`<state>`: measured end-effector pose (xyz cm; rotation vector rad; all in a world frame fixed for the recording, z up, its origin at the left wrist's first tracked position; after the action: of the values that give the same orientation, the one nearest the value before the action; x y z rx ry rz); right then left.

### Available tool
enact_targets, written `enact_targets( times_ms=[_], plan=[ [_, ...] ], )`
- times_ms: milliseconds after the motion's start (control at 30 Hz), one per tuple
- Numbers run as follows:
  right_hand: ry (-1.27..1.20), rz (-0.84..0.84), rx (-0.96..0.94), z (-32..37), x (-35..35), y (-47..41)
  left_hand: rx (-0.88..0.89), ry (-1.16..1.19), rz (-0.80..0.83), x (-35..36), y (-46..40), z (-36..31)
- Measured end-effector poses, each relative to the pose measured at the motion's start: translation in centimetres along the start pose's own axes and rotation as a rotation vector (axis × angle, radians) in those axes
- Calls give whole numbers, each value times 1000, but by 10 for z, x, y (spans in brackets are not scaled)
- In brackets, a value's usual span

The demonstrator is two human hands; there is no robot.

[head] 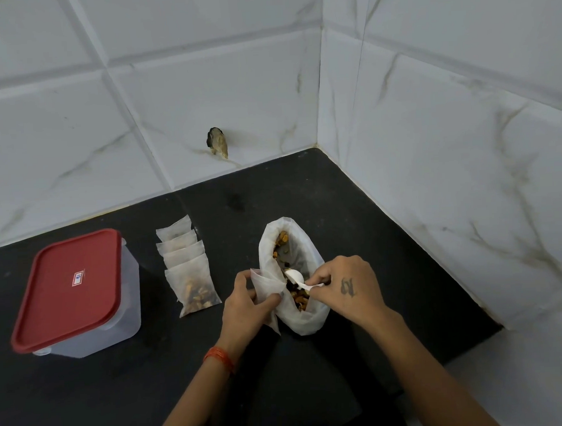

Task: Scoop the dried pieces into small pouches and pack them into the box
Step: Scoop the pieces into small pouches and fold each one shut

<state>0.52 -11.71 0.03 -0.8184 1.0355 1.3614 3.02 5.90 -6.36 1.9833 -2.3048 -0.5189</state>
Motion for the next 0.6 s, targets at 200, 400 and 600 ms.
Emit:
enact_targets(
  times_ms=[200,400,600],
  plan=[
    [179,3,-1,5,5,2,-5,-20,-1,0,-2,1],
    [35,45,22,1,11,-3,-16,-11,-10,1,-3,1],
    [-176,59,62,-12,14,-3,-127,268,-46,2,-4,9]
  ],
)
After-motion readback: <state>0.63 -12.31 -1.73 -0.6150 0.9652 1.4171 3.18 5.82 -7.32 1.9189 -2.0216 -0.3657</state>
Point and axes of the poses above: each hand's wrist, its own y-axis away from the middle knuckle, its own x-axis out of the palm, z = x × y, the point moved 8 cm from there along -y, towards the middle knuckle, and after that the axes turned 12 degrees about y, right-handed, at the moved point
